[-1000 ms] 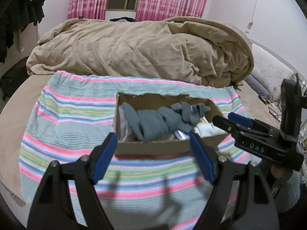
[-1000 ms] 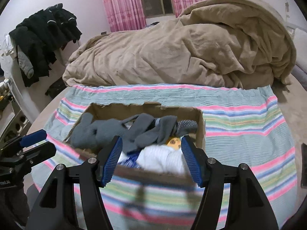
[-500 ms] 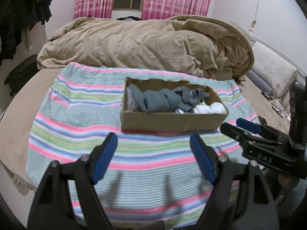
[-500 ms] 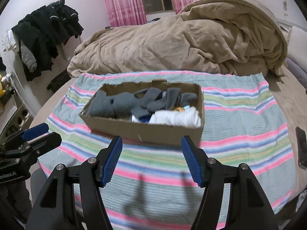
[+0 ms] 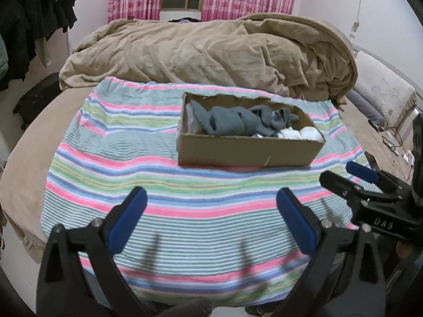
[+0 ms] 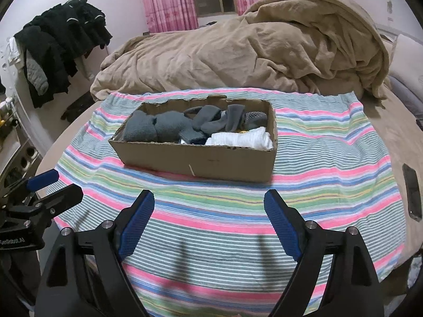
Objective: Organize objects
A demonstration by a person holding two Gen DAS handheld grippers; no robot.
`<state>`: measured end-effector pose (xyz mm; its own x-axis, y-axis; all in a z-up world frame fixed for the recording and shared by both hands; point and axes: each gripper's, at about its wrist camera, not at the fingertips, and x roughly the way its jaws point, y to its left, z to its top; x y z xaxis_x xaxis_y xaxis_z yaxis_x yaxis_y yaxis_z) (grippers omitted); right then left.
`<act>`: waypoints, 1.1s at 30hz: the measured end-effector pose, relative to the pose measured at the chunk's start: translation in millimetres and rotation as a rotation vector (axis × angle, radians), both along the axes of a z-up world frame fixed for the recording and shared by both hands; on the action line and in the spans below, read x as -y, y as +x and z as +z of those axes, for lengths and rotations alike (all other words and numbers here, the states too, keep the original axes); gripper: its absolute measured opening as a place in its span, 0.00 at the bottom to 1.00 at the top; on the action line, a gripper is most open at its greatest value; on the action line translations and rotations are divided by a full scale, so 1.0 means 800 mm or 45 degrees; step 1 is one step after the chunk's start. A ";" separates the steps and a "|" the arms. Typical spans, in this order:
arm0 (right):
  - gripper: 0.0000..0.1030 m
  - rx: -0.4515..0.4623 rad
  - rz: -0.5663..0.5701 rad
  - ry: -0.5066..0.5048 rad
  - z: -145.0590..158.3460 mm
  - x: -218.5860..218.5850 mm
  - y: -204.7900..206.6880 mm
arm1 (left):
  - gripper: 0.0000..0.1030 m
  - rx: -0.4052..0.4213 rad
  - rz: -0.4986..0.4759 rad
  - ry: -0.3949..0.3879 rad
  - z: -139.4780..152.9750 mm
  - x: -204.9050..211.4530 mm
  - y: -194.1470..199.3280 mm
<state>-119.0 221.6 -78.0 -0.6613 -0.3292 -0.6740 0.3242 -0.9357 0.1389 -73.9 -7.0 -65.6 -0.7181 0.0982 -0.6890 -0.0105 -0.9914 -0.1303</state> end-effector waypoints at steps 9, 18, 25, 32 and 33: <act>0.85 -0.005 -0.009 -0.002 0.001 -0.001 0.000 | 0.97 -0.006 0.011 0.011 0.001 0.006 0.000; 0.85 -0.004 -0.007 -0.002 0.001 -0.002 0.000 | 0.97 0.006 0.011 0.013 0.001 0.008 0.000; 0.85 0.007 -0.001 -0.002 0.000 0.002 -0.001 | 0.97 0.010 0.015 0.011 0.003 0.011 0.000; 0.85 0.013 0.008 -0.001 0.000 0.003 -0.004 | 0.97 0.019 0.020 0.014 0.003 0.015 -0.001; 0.85 0.012 0.007 0.001 0.000 0.003 -0.004 | 0.97 0.020 0.018 0.010 0.003 0.015 -0.002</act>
